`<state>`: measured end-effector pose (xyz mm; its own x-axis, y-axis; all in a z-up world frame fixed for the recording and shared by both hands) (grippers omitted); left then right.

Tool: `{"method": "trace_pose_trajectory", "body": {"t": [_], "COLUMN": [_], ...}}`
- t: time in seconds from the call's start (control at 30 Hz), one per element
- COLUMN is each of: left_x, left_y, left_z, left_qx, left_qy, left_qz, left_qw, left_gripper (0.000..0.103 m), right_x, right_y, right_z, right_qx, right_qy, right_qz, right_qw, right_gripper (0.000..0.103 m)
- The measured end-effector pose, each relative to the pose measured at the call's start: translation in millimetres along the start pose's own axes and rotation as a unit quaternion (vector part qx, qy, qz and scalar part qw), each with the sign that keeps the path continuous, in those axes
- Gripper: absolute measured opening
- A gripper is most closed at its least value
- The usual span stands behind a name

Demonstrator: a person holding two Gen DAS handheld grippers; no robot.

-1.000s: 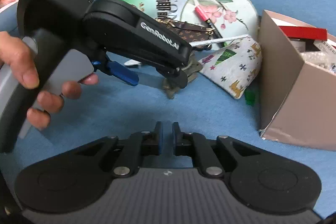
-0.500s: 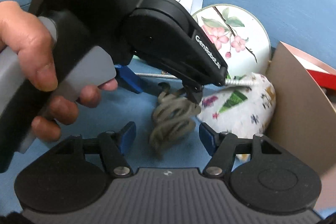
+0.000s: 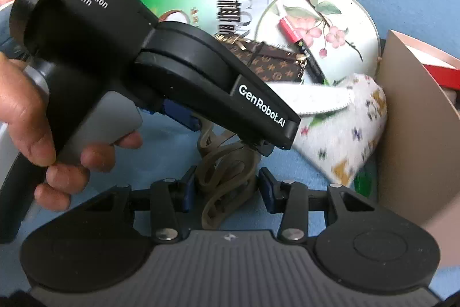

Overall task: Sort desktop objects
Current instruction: 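Carry the grey object over the cardboard box and open the left gripper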

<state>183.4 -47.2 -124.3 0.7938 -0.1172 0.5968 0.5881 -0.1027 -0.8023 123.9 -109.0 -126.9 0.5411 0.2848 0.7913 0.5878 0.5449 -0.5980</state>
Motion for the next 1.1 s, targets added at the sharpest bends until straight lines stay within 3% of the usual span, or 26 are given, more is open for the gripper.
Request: {"method": "trace_pose_trajectory", "body": {"t": [0.23, 0.43, 0.63, 0.8, 0.93, 1.1], "left_x": [-26.3, 9.5, 68.7, 122.2, 151.4, 166.8], "left_y": [-39.5, -96.2, -129.3, -126.6, -105.6, -54.6], "left_z": [-21.4, -55.7, -105.3, -165.5, -219.2, -264.6], "left_qx": [-0.021, -0.021, -0.034, -0.074, -0.098, -0.125], "left_qy": [-0.006, 0.028, 0.057, 0.09, 0.14, 0.159], "left_qz": [0.016, -0.058, -0.136, -0.181, -0.198, -0.168], "left_qw": [0.9996, 0.9977, 0.9885, 0.9765, 0.9651, 0.965], "left_gripper": [0.08, 0.08, 0.08, 0.08, 0.08, 0.08], "right_x": [-25.6, -8.6, 31.7, 60.4, 70.1, 62.8], "right_y": [-54.7, -111.6, -158.3, -180.4, -186.8, -174.9], "right_z": [27.5, 28.5, -5.3, -57.6, -107.5, -166.7], "right_qx": [-0.012, -0.042, -0.093, -0.171, -0.225, -0.258], "right_qy": [0.003, 0.008, 0.016, 0.036, 0.052, 0.082], "right_qz": [-0.017, -0.087, -0.179, -0.237, -0.249, -0.234], "right_qw": [1.0, 0.995, 0.979, 0.956, 0.941, 0.934], "right_gripper": [0.044, 0.044, 0.044, 0.043, 0.043, 0.043]}}
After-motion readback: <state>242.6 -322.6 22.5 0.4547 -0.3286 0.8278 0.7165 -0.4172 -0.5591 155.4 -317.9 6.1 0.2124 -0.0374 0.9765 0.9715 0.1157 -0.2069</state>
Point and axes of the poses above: each gripper's, at about its wrist camera, not at the fingertips, and y roughly the way its jaws point, z to its left, x to its top, the point moved 8 cm from there along y, roughly the way its jaws point, and after that the axes turned 12 degrees about x, right-handed, at the moved point
